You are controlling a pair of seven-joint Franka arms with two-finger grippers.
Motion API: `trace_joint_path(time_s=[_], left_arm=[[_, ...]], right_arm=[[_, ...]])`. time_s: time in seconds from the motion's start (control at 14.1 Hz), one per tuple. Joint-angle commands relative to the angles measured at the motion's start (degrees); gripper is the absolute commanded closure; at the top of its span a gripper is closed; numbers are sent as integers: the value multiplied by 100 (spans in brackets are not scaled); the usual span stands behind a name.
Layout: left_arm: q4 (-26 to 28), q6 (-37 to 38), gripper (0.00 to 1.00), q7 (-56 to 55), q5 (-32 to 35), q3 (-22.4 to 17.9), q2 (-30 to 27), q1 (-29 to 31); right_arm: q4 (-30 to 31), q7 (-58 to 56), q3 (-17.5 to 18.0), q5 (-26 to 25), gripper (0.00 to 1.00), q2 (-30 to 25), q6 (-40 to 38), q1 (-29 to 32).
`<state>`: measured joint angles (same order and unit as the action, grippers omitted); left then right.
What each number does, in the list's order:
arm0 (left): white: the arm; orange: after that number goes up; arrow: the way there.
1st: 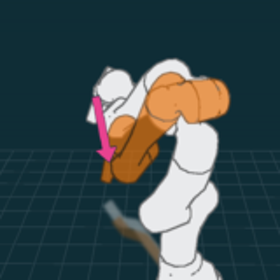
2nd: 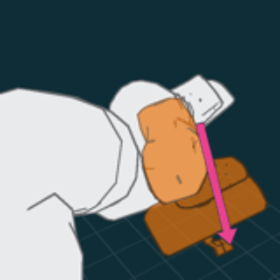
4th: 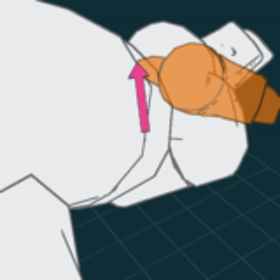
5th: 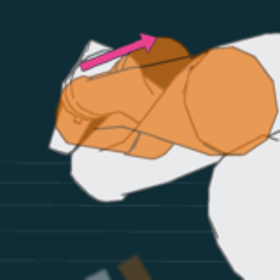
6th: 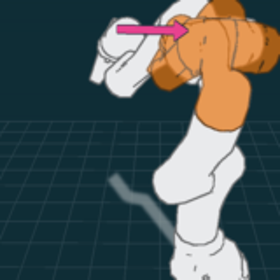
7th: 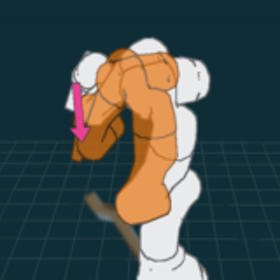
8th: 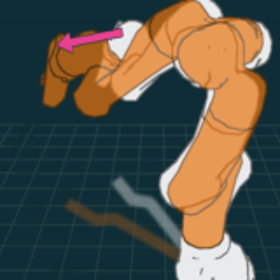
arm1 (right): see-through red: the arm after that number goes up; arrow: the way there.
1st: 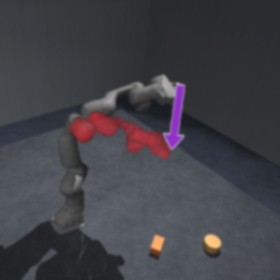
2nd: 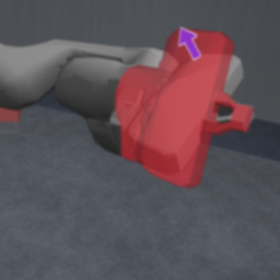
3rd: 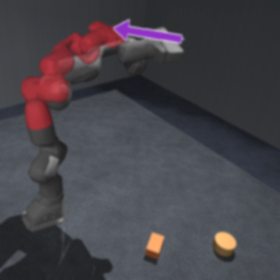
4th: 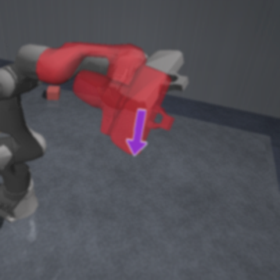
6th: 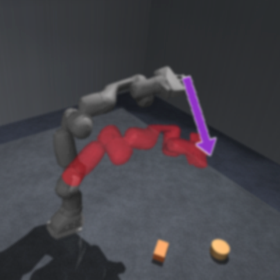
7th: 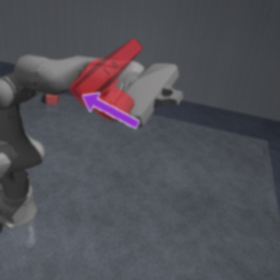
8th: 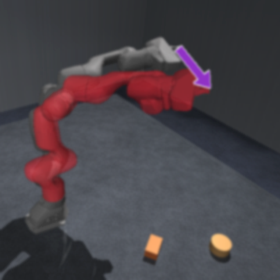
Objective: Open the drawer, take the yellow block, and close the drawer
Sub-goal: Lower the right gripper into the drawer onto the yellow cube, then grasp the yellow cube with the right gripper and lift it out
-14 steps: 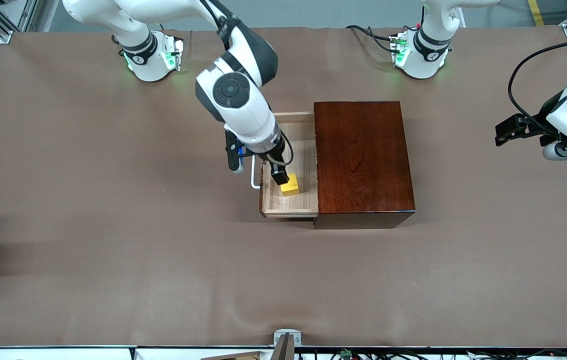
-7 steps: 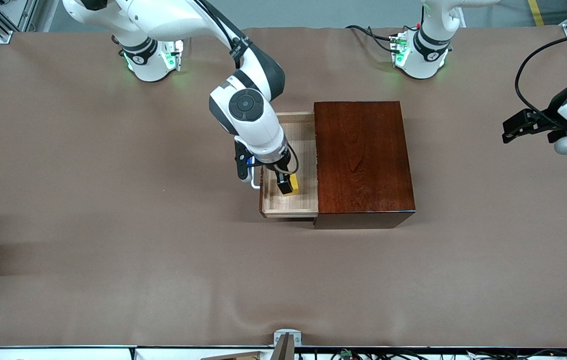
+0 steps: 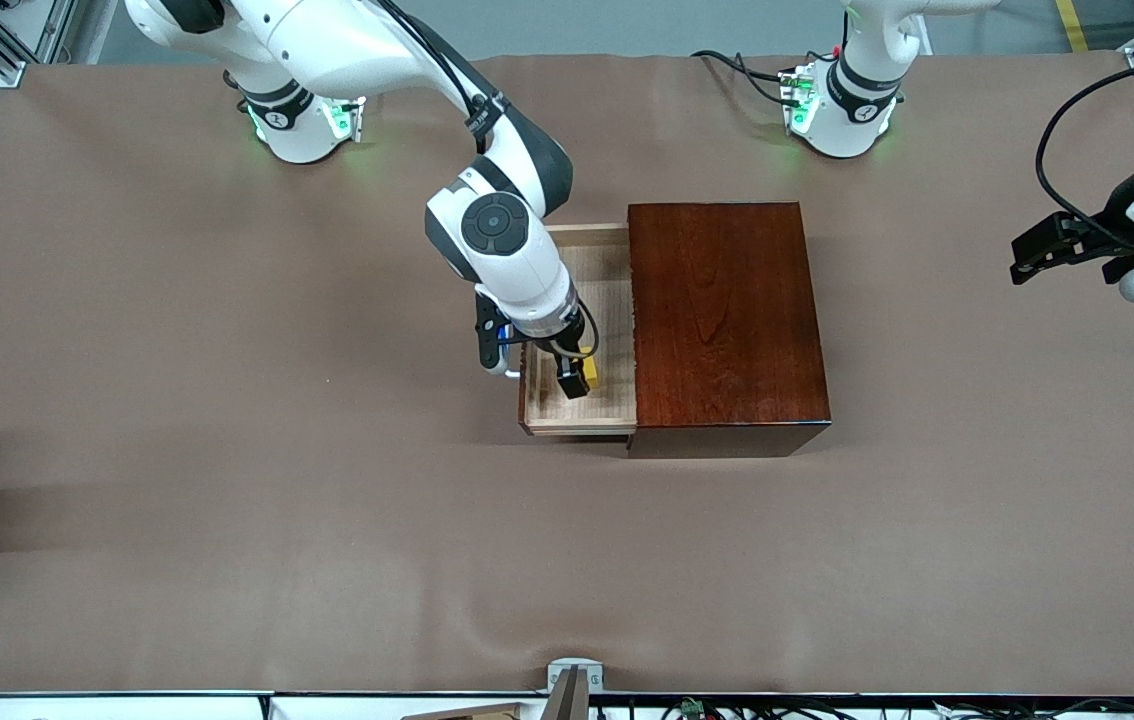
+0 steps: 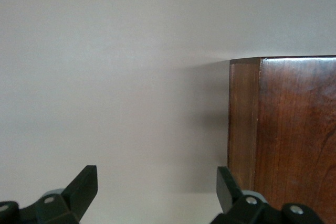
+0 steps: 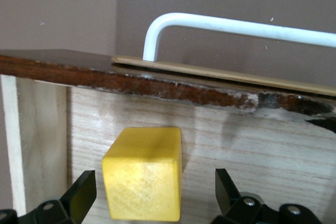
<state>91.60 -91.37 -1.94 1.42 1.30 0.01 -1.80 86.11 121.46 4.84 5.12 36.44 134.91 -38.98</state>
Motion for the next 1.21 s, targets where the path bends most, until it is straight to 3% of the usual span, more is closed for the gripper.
trace_joint_path(time_s=[0.0,0.07,0.14,0.35,0.64,0.78,0.92,1.13], left_arm=[[-72,40,0,80,-125,11,-1,48],[-72,40,0,71,-125,11,-1,48],[-81,40,0,71,-90,11,-1,48],[-99,32,0,71,-81,19,35,31],[-107,32,0,45,-81,19,43,48],[-107,23,0,45,-81,19,43,48],[-116,23,0,45,-72,28,43,30],[-116,23,0,45,-72,28,87,22]], right_arm=[[-138,194,-53,-221,64,83,18,-84],[-138,185,-53,-239,80,83,10,-84],[-138,176,-53,-257,90,74,1,-84],[-348,141,-44,-319,91,-66,-340,4],[-1445,115,-27,-231,91,-181,-2263,57],[-1659,-121,17,-187,92,-408,-2827,232],[-1606,-1163,-18,-196,100,-690,-3144,381],[-1554,-2929,-18,-196,100,-901,-3935,882]])
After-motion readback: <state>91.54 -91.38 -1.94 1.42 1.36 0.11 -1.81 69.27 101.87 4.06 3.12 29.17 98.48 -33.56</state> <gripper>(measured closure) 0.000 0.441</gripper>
